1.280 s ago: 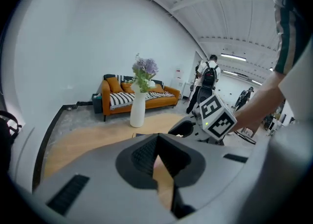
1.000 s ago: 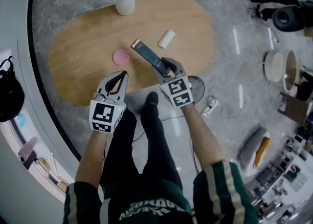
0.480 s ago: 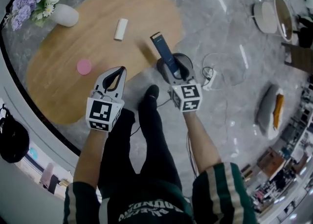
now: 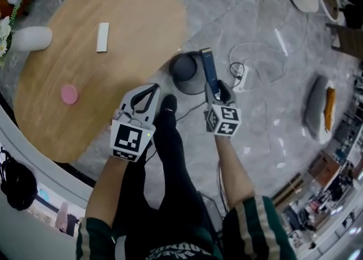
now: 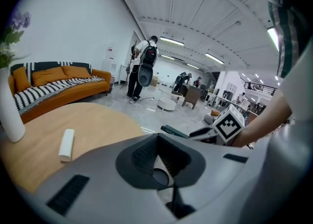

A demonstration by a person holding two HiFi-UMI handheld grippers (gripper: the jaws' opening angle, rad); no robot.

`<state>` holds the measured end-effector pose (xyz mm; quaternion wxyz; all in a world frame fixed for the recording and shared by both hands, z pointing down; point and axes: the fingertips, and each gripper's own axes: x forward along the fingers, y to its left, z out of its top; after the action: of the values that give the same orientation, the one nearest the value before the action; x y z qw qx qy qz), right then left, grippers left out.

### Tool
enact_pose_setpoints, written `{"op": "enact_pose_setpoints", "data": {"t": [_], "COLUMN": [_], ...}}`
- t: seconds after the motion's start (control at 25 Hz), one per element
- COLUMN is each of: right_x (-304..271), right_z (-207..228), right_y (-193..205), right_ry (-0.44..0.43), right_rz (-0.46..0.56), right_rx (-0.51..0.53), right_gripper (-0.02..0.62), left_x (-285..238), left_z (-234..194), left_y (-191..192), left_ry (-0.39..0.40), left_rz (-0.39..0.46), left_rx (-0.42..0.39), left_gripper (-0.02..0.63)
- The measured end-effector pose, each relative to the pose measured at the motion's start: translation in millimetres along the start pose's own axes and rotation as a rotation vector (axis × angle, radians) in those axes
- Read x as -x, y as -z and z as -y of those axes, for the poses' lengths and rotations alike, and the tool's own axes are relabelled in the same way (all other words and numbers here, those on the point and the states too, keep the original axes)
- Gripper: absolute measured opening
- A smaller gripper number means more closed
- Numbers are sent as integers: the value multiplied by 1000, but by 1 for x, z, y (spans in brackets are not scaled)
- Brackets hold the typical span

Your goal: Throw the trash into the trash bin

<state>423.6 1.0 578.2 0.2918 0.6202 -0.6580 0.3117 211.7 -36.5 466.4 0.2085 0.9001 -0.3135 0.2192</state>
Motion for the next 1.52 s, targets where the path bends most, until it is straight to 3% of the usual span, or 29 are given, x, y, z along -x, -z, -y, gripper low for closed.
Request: {"op": "enact_pose_setpoints", "data": {"t": [0.24,0.56,0.8,1.12,1.52], "right_x": [-37,-102,-124,-107,-49], "right_z": [13,8,17,-7,-80], "right_y": [76,149,175,144,11], "right_ry": [28,6,53,-14,-169], "right_rz": [-117,-309,-366,-285,3], "right_rx": [-77,-61,-44,-78,-23], "right_gripper": [173,173,175,187,108], "left_x": [-35,-53,-48,-17,54], "left_z": [23,29,31,22,-30], "left_y": [40,95,121,123,84], "left_ry": [44,65,75,25,-142], "left_rz": [-44,-101,-139,-142,-68], "left_rx": [-26,-45,-57,-21,47], "left_gripper": [0,0,0,0,0]}}
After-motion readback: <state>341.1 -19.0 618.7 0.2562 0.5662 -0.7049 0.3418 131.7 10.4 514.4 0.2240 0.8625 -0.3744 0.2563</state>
